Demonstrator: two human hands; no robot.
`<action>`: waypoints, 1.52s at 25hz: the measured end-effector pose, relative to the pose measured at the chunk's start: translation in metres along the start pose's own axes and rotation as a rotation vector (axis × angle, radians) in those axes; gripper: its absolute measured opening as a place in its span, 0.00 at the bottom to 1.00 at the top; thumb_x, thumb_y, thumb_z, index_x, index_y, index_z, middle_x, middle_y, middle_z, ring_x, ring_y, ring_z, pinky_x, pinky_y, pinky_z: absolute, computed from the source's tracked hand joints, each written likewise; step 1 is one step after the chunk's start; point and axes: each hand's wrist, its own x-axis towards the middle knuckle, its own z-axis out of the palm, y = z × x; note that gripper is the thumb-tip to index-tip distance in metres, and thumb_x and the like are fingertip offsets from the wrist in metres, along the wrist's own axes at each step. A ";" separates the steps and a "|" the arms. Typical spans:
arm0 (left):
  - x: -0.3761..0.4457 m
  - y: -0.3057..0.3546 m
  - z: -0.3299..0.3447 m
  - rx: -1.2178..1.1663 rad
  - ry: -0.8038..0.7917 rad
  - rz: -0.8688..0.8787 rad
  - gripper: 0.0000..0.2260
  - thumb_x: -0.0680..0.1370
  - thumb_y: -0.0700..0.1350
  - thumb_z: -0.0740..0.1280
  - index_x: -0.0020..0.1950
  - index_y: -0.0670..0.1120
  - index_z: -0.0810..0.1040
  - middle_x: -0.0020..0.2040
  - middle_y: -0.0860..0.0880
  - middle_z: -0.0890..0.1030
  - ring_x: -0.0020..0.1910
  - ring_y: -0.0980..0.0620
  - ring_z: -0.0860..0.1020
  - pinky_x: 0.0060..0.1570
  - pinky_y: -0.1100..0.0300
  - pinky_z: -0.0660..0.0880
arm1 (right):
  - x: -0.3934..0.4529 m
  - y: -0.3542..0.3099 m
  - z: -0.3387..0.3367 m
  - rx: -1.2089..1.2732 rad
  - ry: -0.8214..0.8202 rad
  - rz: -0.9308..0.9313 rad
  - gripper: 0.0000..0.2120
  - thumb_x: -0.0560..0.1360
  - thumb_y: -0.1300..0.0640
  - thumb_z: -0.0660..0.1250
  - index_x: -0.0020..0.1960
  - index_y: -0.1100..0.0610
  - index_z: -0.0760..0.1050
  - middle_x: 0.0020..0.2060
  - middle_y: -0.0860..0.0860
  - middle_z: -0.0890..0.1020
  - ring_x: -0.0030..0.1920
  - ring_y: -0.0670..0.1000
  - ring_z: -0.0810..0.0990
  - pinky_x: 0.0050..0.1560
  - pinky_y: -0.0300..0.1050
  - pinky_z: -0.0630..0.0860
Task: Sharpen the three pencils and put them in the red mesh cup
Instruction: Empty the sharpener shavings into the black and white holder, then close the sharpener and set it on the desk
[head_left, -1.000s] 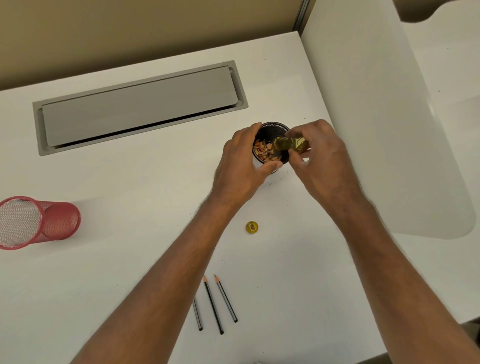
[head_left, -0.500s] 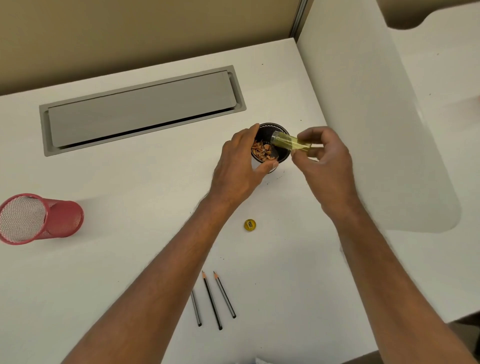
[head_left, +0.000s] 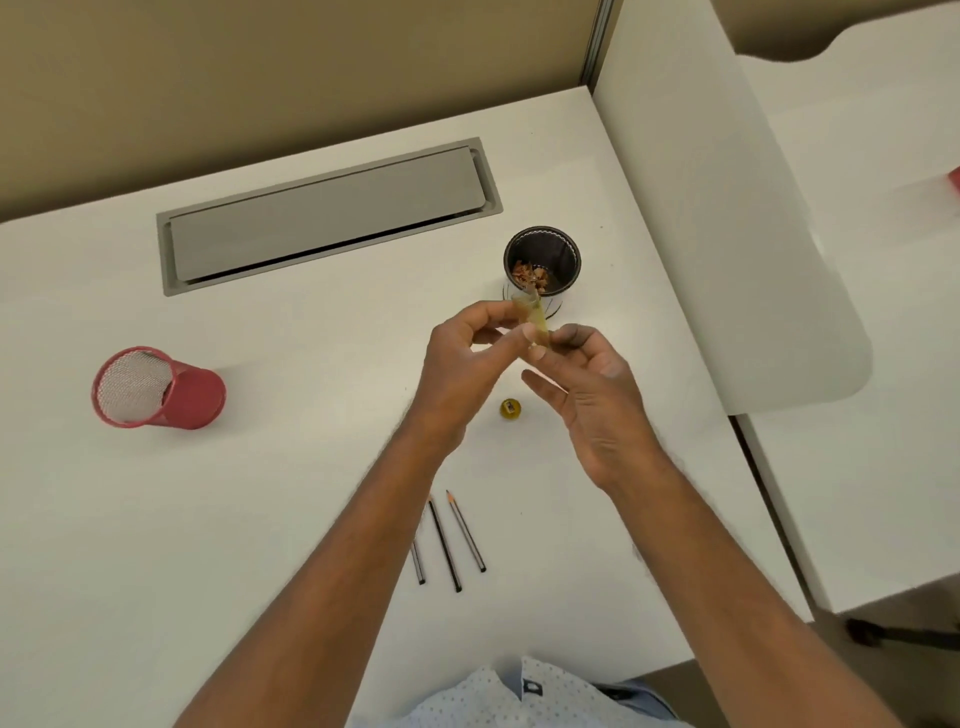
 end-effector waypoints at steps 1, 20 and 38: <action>-0.006 -0.002 -0.002 0.000 0.004 -0.008 0.09 0.77 0.46 0.73 0.58 0.50 0.84 0.51 0.55 0.86 0.47 0.59 0.79 0.48 0.62 0.77 | -0.004 0.005 0.001 -0.054 -0.003 0.001 0.10 0.75 0.62 0.76 0.51 0.52 0.78 0.50 0.52 0.85 0.55 0.53 0.85 0.58 0.50 0.82; -0.080 -0.072 -0.040 0.209 0.123 -0.208 0.11 0.76 0.43 0.75 0.58 0.52 0.83 0.53 0.57 0.85 0.49 0.62 0.79 0.50 0.63 0.76 | 0.014 0.084 -0.030 -1.312 -0.119 -0.318 0.12 0.79 0.66 0.68 0.60 0.56 0.78 0.58 0.53 0.75 0.54 0.53 0.78 0.52 0.44 0.77; -0.089 -0.055 -0.036 0.218 0.084 -0.119 0.10 0.76 0.44 0.75 0.57 0.52 0.83 0.51 0.59 0.85 0.47 0.62 0.80 0.48 0.65 0.79 | -0.045 0.057 0.001 -0.265 -0.019 0.035 0.09 0.75 0.63 0.75 0.50 0.55 0.77 0.49 0.50 0.85 0.50 0.45 0.85 0.55 0.42 0.79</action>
